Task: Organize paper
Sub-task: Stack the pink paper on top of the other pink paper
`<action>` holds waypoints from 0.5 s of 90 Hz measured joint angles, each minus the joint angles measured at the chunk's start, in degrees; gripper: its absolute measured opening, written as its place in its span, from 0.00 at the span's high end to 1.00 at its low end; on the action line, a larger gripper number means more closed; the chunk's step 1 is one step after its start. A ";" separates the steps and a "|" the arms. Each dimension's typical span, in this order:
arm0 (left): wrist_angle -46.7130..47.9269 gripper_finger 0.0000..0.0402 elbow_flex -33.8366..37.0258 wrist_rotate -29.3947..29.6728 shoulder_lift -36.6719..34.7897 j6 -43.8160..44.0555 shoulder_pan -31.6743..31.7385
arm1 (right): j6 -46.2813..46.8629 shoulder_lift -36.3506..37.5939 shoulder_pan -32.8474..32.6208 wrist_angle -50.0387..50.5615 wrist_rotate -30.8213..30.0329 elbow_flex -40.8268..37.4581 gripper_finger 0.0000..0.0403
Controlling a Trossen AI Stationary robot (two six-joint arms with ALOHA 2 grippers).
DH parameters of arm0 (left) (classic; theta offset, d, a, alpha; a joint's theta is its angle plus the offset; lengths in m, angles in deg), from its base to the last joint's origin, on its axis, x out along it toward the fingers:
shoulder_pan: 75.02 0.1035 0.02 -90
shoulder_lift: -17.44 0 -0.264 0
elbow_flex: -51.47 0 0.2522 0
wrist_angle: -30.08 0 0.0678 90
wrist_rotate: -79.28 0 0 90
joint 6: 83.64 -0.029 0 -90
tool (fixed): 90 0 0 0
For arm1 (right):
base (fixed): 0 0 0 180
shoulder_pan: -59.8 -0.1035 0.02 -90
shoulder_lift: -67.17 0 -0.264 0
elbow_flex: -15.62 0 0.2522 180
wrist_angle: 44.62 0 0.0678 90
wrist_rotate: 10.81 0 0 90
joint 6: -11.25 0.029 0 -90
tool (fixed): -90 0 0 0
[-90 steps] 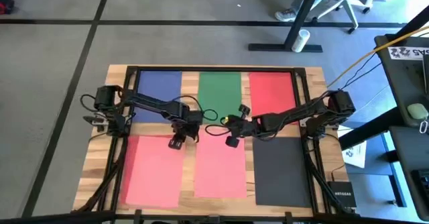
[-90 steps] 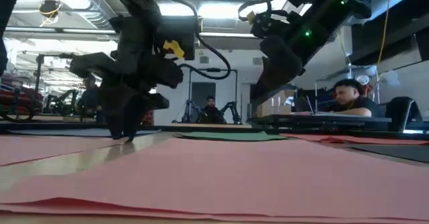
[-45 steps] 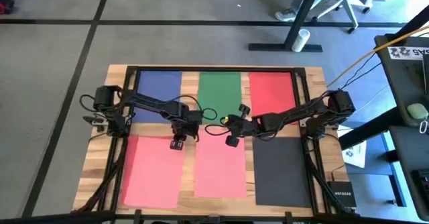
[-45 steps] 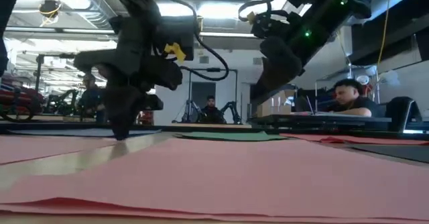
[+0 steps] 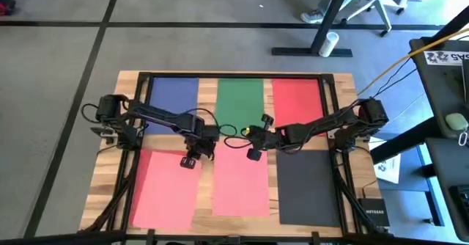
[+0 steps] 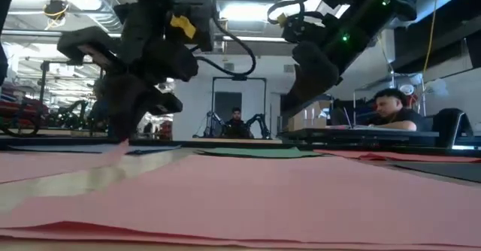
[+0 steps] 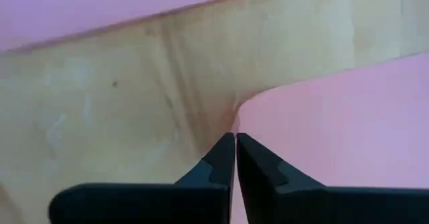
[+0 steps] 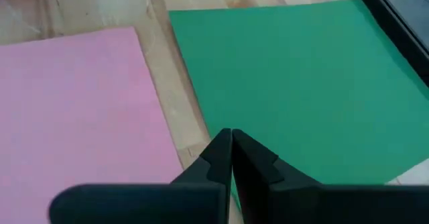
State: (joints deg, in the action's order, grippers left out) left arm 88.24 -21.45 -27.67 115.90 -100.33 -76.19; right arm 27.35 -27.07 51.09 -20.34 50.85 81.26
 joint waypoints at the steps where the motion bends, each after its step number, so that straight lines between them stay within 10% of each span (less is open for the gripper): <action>1: -0.13 0.99 0.00 0.00 0.00 0.01 -0.09 | 0.00 0.00 0.00 0.00 0.03 0.00 1.00; 45: -3.06 0.76 -0.04 0.00 0.00 -0.57 -0.33 | 0.02 0.00 0.00 0.07 0.40 0.00 1.00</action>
State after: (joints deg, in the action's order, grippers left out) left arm 85.18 -21.49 -27.67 115.90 -100.90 -76.52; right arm 27.37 -27.07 51.09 -20.27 51.24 81.26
